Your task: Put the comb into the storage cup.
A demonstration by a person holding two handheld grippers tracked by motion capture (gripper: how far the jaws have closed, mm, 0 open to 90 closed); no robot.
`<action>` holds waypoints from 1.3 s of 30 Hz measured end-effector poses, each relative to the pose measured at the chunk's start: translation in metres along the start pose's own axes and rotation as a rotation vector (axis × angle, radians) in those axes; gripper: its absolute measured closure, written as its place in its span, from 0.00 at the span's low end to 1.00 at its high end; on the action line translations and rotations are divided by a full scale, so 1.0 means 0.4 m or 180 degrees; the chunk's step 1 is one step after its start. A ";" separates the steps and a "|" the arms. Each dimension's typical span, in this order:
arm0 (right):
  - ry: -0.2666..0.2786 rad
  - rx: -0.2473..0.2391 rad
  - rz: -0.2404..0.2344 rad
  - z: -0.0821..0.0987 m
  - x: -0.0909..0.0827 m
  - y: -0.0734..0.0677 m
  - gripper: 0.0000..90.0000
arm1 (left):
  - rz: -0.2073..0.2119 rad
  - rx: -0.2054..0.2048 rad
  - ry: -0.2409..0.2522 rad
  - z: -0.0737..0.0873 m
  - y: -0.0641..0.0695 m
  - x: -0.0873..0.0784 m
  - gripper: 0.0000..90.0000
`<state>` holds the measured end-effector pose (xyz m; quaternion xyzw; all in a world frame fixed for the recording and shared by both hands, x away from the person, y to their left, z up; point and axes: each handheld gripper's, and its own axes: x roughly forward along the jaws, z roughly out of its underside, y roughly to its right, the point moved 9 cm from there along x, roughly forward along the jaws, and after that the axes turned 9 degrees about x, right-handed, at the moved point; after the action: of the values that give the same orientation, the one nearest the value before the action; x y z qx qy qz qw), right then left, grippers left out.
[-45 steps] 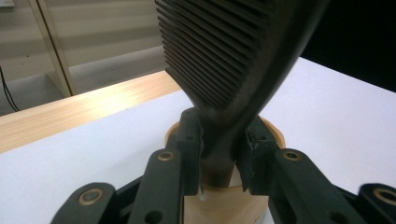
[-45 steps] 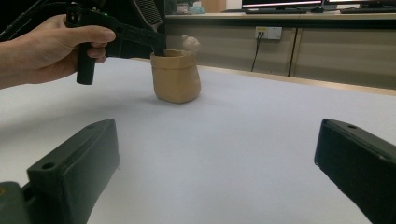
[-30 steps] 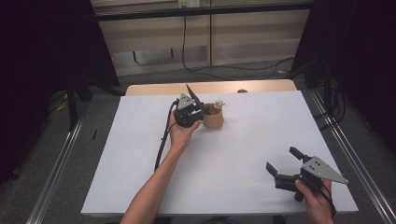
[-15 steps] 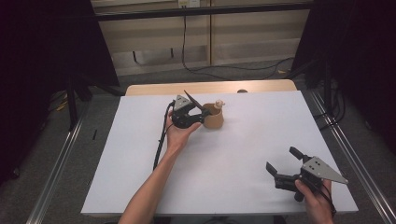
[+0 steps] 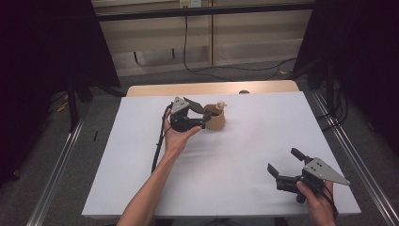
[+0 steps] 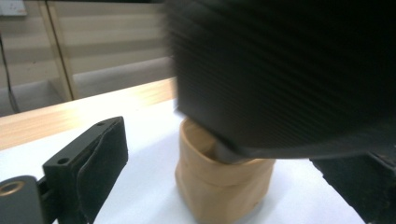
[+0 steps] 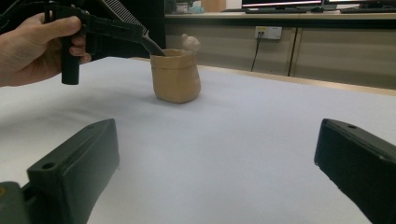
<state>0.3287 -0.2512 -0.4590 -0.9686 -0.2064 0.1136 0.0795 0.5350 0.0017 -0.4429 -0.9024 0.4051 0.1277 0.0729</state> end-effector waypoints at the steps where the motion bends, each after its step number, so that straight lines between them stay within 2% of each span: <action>1: -0.0003 -0.0002 0.0000 0.000 0.000 0.000 0.00 | 0.0007 0.0002 0.0014 -0.002 0.002 -0.003 0.04; 6: -0.0007 0.0013 -0.0013 0.002 0.003 0.000 0.00 | -0.0046 0.0084 0.0027 -0.005 0.000 -0.017 0.03; 9: -0.0007 0.0011 -0.0015 0.002 0.004 0.002 0.00 | -0.0078 0.0059 0.0083 -0.012 -0.003 -0.029 0.03; 13: -0.0013 0.0021 -0.0018 0.003 0.005 0.005 0.00 | -0.0101 0.0087 0.0053 -0.009 -0.017 -0.045 0.03; 18: -0.0014 0.0021 -0.0022 0.003 0.011 0.006 0.00 | -0.0157 0.0043 0.0071 -0.007 -0.035 -0.059 0.03; 26: -0.0019 0.0025 -0.0029 0.003 0.013 0.004 0.00 | -0.0220 0.0106 0.0104 -0.002 -0.043 -0.087 0.03; 29: 0.0001 0.0023 -0.0023 0.000 0.011 0.005 0.00 | -0.0236 0.0057 0.0112 -0.001 -0.047 -0.095 0.03; 34: 0.0013 0.0024 -0.0008 -0.002 0.006 0.006 0.00 | -0.0310 0.0150 0.0145 -0.010 -0.052 -0.120 0.03; 39: 0.0040 0.0007 0.0011 -0.007 0.000 0.003 0.00 | -0.0356 0.0119 0.0126 0.000 -0.063 -0.142 0.06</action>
<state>0.3300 -0.2524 -0.4564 -0.9696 -0.2041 0.1079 0.0817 0.5176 0.0587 -0.4260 -0.9245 0.3576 0.0980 0.0888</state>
